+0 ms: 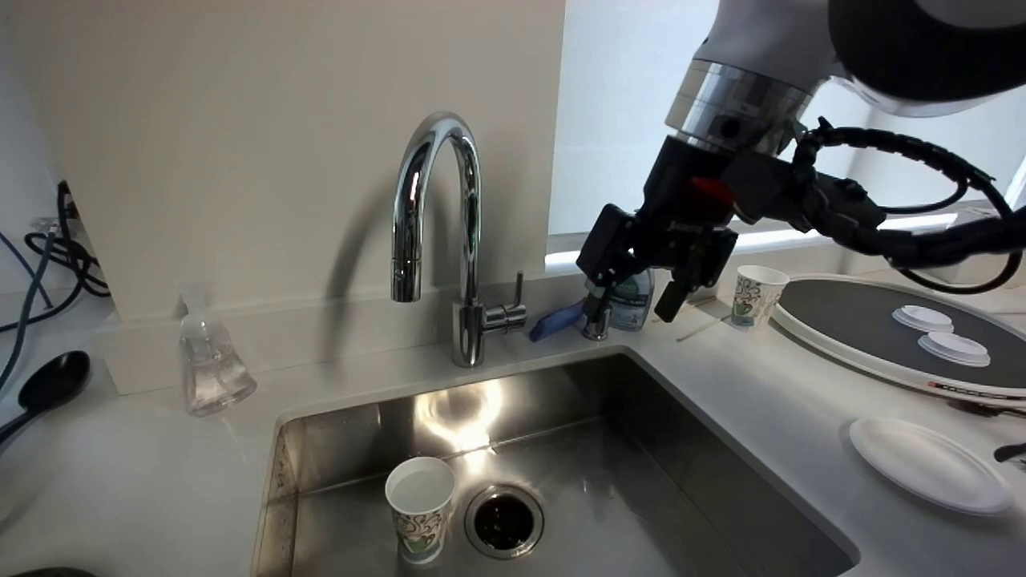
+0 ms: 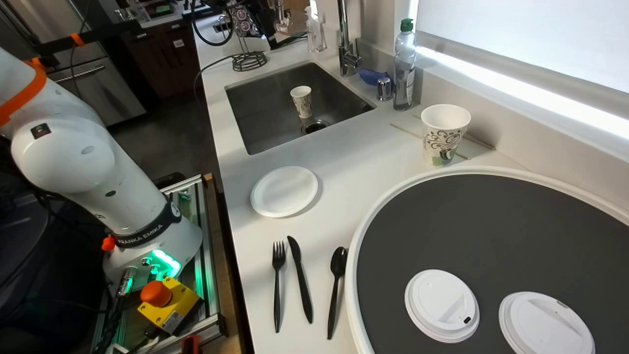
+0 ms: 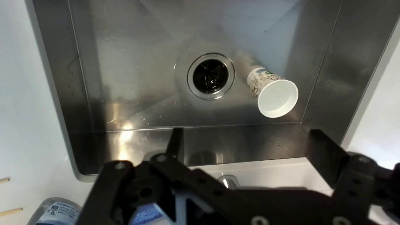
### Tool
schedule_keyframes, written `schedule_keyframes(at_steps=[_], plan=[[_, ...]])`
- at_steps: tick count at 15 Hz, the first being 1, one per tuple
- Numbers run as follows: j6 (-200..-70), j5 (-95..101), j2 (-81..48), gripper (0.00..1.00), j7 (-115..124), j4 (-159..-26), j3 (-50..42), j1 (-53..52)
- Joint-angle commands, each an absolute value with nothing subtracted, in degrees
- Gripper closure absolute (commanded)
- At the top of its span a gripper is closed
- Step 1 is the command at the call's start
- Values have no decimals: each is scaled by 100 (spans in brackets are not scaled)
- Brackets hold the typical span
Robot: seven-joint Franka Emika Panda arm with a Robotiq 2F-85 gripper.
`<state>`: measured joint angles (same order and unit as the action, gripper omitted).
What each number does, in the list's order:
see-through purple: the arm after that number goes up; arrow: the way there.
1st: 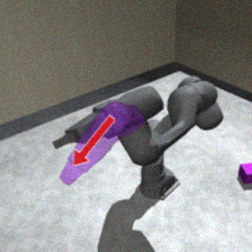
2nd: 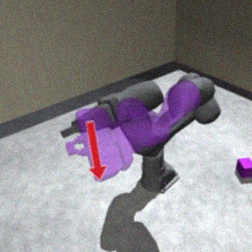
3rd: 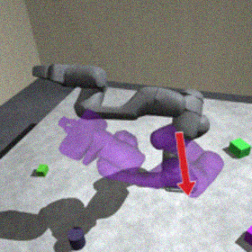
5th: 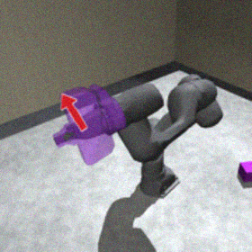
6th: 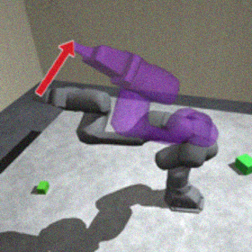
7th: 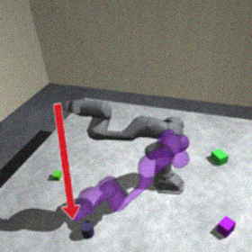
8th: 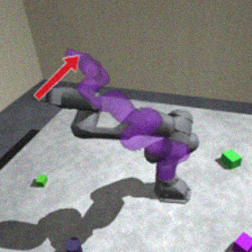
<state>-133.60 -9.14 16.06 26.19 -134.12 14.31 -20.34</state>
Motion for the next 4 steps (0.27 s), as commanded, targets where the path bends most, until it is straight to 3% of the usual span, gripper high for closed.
schedule_keyframes(at_steps=[1,4], plan=[[-13339,-990,1630,0,2554,-13407,1617,-1828],[-13340,-988,1635,0,2532,-13409,1613,-1809]])
